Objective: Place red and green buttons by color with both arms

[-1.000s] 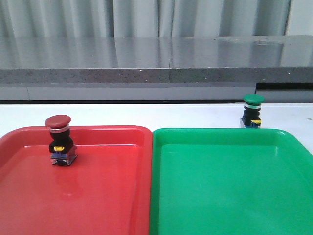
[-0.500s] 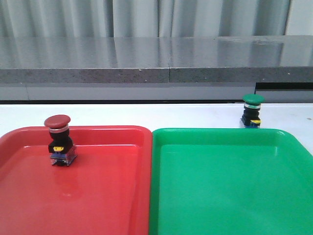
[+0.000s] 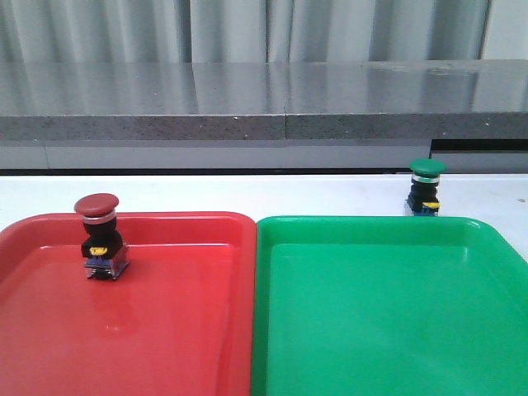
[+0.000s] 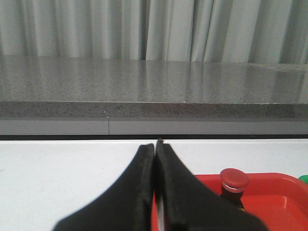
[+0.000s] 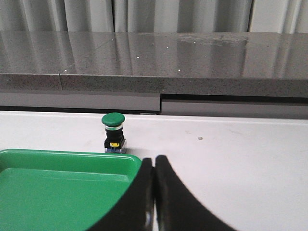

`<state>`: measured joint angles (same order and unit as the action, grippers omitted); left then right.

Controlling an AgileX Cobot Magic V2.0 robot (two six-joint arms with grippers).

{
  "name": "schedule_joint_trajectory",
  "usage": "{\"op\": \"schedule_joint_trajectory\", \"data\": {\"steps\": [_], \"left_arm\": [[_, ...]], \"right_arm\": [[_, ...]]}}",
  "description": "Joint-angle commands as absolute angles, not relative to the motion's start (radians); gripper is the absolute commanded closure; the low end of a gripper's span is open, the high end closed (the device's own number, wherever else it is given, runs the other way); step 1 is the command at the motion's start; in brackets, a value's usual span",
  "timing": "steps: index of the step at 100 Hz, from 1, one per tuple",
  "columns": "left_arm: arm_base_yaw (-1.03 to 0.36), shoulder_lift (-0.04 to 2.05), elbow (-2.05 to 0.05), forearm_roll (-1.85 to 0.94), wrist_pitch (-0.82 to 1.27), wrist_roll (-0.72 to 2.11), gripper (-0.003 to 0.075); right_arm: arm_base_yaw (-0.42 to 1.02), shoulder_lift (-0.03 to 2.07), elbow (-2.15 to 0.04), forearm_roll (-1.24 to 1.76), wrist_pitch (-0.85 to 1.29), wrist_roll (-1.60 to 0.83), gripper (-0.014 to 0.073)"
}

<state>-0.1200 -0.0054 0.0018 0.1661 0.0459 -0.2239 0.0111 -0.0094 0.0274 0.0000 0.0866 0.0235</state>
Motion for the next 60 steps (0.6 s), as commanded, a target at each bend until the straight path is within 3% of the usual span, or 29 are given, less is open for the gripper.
{"op": "schedule_joint_trajectory", "data": {"steps": [1, 25, 47, 60], "left_arm": [[-0.118, -0.035, 0.042, 0.166, -0.037, -0.229, 0.0739], [-0.118, -0.035, 0.042, 0.166, -0.037, -0.229, 0.0739], [-0.118, -0.035, 0.042, 0.166, -0.037, -0.229, 0.0739], [-0.118, -0.035, 0.042, 0.166, -0.037, -0.229, 0.0739]], "right_arm": [[0.005, -0.027, 0.013, 0.0, 0.009, 0.019, 0.066], [0.005, -0.027, 0.012, 0.0, 0.0, 0.019, 0.066], [0.005, -0.026, 0.002, 0.008, -0.199, 0.02, 0.066], [0.005, -0.017, -0.071, 0.024, -0.09, 0.02, 0.066]]}}
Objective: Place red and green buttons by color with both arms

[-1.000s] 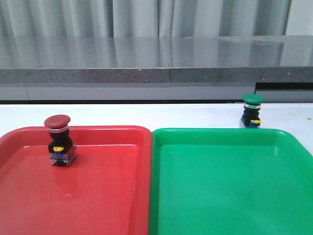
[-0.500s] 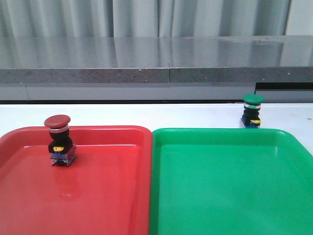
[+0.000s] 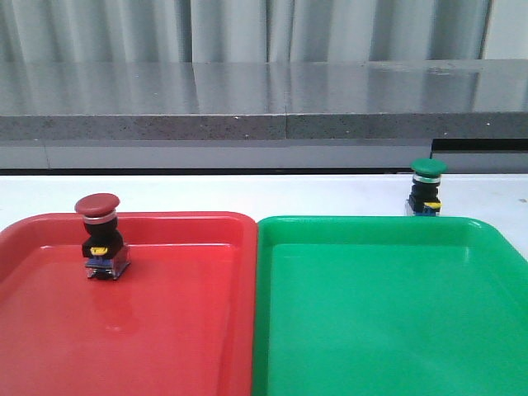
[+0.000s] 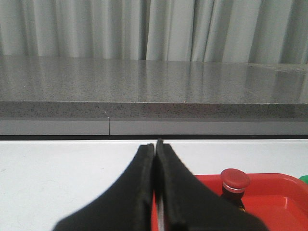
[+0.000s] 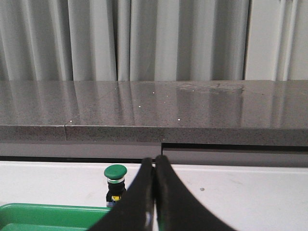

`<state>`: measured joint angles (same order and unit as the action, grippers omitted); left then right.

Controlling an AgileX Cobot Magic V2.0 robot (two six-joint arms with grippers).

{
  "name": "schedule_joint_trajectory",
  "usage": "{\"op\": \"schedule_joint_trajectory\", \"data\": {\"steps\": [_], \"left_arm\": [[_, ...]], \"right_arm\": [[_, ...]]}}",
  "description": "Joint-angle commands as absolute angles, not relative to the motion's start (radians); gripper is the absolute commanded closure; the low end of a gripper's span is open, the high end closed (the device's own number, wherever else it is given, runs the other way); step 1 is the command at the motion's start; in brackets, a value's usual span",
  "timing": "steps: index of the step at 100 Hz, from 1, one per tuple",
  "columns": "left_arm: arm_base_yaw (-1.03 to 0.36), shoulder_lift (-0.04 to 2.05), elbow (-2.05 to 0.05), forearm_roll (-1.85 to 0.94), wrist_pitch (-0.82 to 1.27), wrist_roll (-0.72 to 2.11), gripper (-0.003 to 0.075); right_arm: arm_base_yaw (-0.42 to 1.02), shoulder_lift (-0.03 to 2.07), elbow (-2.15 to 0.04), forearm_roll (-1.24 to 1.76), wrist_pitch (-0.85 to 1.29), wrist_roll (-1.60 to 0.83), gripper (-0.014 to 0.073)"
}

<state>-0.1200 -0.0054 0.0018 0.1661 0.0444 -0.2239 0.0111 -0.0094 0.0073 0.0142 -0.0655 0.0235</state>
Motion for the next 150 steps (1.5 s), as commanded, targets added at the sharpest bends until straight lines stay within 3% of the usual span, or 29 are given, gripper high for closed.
{"op": "schedule_joint_trajectory", "data": {"steps": [1, 47, 67, 105, 117, 141, 150], "left_arm": [[-0.118, -0.035, 0.042, 0.166, -0.037, -0.229, 0.0739], [-0.118, -0.035, 0.042, 0.166, -0.037, -0.229, 0.0739], [-0.118, -0.035, 0.042, 0.166, -0.037, -0.229, 0.0739], [-0.118, -0.035, 0.042, 0.166, -0.037, -0.229, 0.0739], [-0.118, -0.035, 0.042, 0.166, -0.037, -0.229, 0.0739], [-0.118, -0.035, 0.042, 0.166, -0.037, -0.229, 0.0739], [-0.118, -0.035, 0.042, 0.166, -0.037, -0.229, 0.0739]], "right_arm": [[0.005, -0.016, -0.083, 0.024, -0.069, 0.02, 0.066], [0.005, 0.429, -0.6, 0.029, 0.625, 0.02, 0.066], [0.005, 0.577, -0.709, 0.058, 0.616, 0.02, 0.066], [0.005, 0.631, -0.703, 0.065, 0.615, 0.02, 0.0648], [0.005, 0.631, -0.703, 0.065, 0.645, 0.02, 0.0536], [0.005, 0.631, -0.703, 0.073, 0.629, 0.02, 0.0101], [0.005, 0.639, -0.703, 0.087, 0.613, 0.02, 0.0039]]}}
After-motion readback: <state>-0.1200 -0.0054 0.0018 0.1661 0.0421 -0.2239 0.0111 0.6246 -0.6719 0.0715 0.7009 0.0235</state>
